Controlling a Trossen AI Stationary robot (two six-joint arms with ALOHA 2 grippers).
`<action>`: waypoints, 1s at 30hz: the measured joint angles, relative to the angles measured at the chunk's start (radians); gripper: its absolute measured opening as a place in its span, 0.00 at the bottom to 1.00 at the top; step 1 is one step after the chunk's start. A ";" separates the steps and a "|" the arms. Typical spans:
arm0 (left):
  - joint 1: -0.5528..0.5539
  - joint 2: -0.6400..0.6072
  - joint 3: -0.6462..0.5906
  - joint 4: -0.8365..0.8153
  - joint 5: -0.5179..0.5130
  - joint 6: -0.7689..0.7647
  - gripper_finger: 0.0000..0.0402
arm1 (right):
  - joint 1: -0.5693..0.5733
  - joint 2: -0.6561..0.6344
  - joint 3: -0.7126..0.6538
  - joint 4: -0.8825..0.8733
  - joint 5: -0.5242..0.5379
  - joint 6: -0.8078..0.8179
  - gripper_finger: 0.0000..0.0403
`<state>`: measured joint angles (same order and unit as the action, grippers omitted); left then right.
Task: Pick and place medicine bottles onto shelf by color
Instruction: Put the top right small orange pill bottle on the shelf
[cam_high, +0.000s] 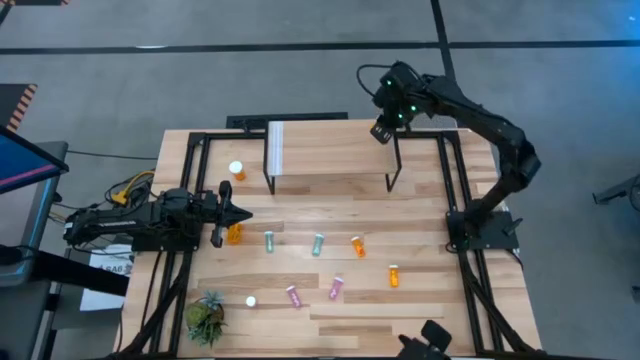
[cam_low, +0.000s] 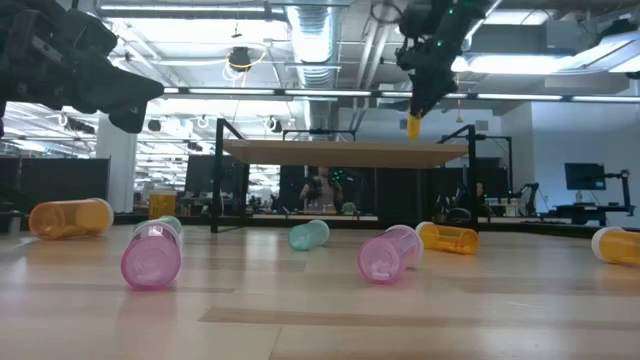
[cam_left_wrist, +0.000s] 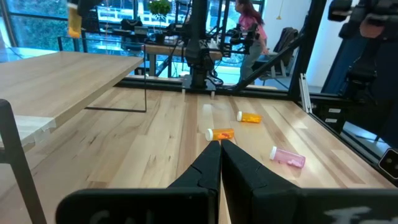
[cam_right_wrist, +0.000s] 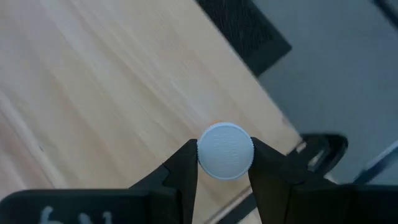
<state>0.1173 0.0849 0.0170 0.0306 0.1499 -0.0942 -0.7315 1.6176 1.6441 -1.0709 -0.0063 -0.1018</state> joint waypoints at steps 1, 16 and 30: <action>0.000 0.000 0.000 0.000 0.000 0.000 0.00 | -0.005 0.010 -0.001 -0.010 0.000 0.000 0.36; 0.000 0.000 0.000 0.000 0.000 0.000 0.00 | -0.024 0.041 -0.001 0.010 -0.006 0.029 0.36; 0.000 0.000 0.000 0.000 0.000 0.000 0.00 | -0.031 0.041 -0.001 0.027 0.006 0.095 0.36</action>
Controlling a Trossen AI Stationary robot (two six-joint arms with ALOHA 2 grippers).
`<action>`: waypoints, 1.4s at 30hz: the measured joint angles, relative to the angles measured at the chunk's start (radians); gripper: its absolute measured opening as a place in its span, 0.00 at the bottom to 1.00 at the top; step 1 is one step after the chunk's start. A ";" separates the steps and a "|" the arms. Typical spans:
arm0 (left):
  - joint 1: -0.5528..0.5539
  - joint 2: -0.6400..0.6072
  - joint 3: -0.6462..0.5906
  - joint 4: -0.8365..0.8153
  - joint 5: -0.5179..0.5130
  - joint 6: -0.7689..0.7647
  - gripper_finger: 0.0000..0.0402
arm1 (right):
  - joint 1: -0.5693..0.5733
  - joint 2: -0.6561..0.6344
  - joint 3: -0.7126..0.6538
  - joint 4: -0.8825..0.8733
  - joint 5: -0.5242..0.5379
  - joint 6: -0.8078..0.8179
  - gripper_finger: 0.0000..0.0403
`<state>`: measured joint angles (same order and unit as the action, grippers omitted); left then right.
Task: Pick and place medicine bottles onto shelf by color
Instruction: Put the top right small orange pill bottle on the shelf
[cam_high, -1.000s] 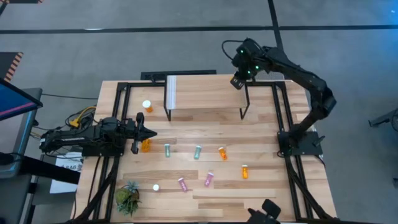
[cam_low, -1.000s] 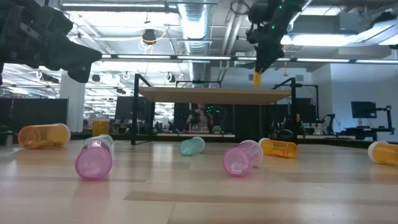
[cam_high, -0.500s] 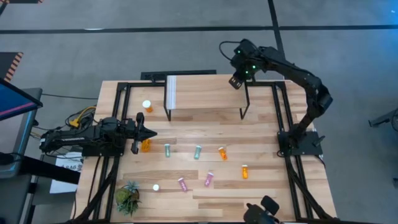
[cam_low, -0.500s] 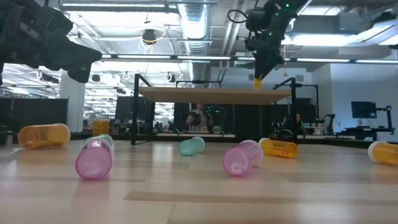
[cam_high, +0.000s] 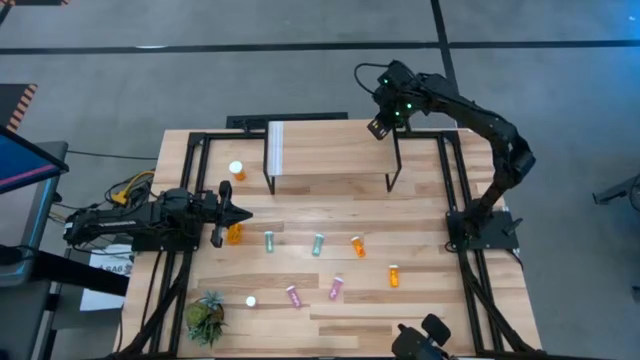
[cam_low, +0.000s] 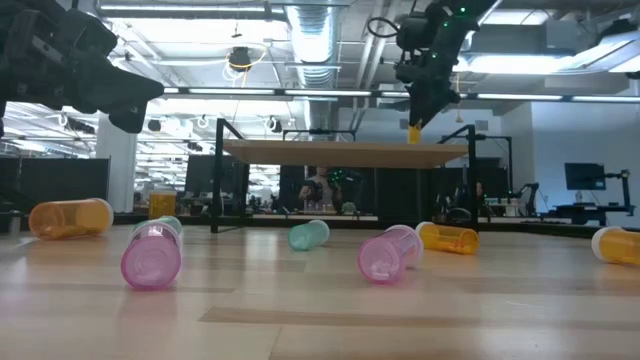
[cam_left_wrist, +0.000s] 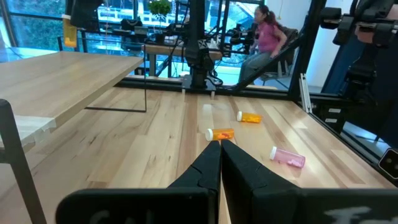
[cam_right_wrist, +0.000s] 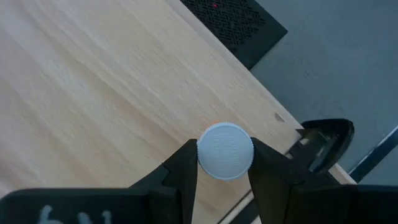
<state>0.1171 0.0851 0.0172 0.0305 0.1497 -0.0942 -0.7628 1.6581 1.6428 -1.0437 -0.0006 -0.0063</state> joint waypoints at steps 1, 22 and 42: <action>0.000 0.000 0.000 0.000 0.000 0.000 0.00 | 0.001 0.000 0.000 -0.003 0.000 0.000 0.36; 0.000 0.000 0.000 0.000 0.000 0.000 0.00 | 0.010 0.061 0.002 -0.032 0.003 0.040 0.36; 0.000 0.000 0.000 0.000 0.000 0.000 0.00 | 0.008 0.056 0.000 -0.022 0.003 0.032 0.36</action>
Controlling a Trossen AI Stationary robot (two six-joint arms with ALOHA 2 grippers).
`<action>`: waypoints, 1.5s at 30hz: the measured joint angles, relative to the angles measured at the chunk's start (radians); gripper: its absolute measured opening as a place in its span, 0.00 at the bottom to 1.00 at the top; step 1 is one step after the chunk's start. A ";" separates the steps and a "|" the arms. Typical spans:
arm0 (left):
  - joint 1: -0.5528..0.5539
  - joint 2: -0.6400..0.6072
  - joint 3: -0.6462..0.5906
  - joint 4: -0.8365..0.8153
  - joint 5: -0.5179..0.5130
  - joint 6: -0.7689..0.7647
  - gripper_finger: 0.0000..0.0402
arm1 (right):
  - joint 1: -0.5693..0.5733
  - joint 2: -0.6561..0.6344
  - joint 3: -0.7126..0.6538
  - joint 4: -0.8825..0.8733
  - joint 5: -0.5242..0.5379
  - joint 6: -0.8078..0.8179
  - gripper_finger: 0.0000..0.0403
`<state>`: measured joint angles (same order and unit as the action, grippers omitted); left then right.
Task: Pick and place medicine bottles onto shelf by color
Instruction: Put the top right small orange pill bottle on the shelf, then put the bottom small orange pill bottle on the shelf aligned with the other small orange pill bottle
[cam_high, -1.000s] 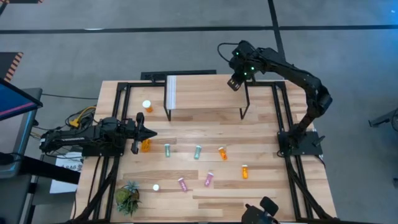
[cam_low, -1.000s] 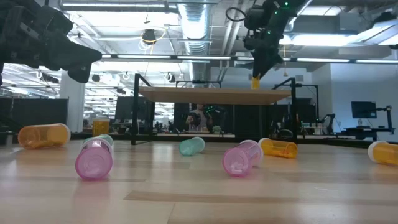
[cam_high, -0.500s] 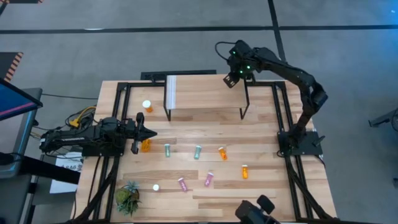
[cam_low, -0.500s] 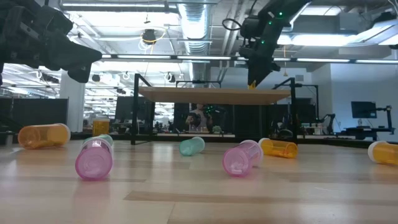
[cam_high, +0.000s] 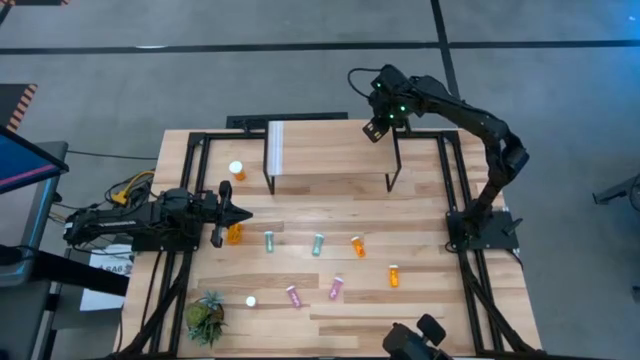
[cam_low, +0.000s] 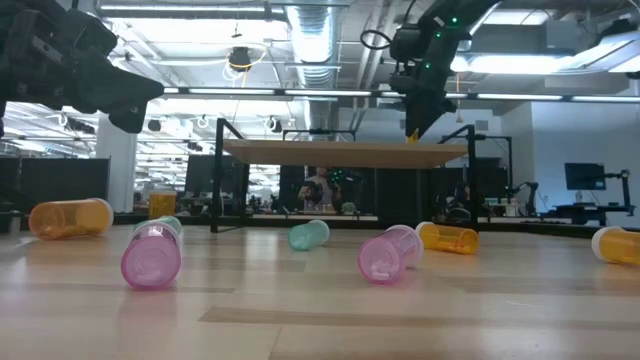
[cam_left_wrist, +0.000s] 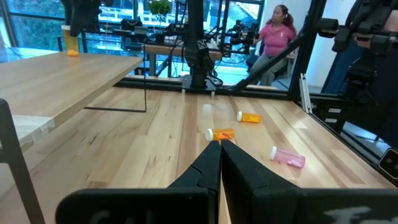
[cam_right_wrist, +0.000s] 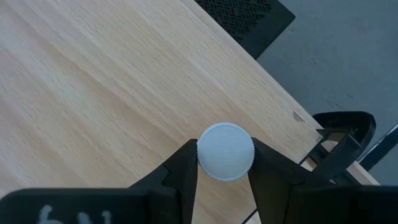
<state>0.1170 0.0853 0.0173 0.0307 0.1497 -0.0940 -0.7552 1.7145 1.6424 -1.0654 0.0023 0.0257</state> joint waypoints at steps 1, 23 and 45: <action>0.000 0.000 0.000 0.000 0.000 0.000 0.00 | 0.001 0.000 0.000 0.003 0.000 0.000 0.36; 0.000 0.000 0.000 0.000 0.000 0.000 0.00 | 0.002 -0.005 -0.002 0.024 0.001 0.020 0.59; 0.000 0.000 0.000 0.000 0.000 0.000 0.00 | 0.081 -0.342 0.000 -0.010 0.003 0.045 0.60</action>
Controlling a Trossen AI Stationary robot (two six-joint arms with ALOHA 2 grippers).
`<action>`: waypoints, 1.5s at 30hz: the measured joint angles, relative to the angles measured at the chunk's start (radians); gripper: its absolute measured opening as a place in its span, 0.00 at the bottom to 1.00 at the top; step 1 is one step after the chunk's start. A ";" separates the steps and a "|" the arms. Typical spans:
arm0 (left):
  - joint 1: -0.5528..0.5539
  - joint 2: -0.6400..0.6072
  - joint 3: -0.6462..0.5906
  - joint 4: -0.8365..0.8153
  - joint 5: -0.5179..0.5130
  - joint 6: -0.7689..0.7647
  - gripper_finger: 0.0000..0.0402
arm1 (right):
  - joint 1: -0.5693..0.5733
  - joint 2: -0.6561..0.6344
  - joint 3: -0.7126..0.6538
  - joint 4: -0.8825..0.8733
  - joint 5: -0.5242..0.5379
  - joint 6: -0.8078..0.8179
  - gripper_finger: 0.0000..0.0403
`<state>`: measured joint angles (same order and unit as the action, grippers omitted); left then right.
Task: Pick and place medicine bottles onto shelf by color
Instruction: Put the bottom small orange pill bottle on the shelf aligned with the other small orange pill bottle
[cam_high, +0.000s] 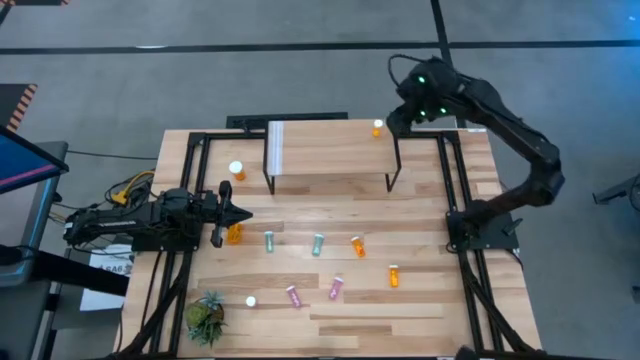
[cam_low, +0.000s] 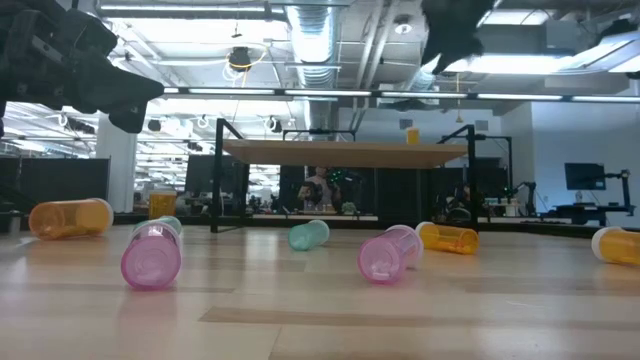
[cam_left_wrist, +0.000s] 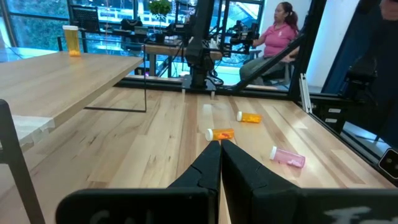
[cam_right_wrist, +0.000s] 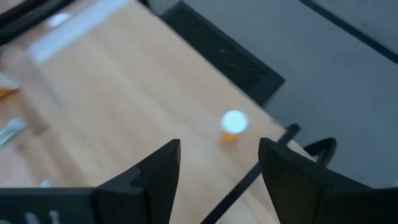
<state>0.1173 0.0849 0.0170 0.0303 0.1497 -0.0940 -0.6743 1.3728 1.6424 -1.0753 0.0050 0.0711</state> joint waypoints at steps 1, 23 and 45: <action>0.000 0.000 0.000 0.000 0.000 0.000 0.00 | 0.025 -0.014 0.000 -0.010 0.000 0.000 0.60; 0.000 0.000 0.000 0.000 0.000 0.000 0.00 | 1.000 -0.250 -0.464 0.303 0.162 0.336 0.59; 0.000 0.000 0.000 0.003 0.000 -0.010 0.00 | 1.296 0.009 -0.659 0.910 0.499 0.193 0.59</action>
<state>0.1172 0.0851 0.0171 0.0338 0.1501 -0.1045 0.6219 1.3815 0.9833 -0.1652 0.5035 0.2646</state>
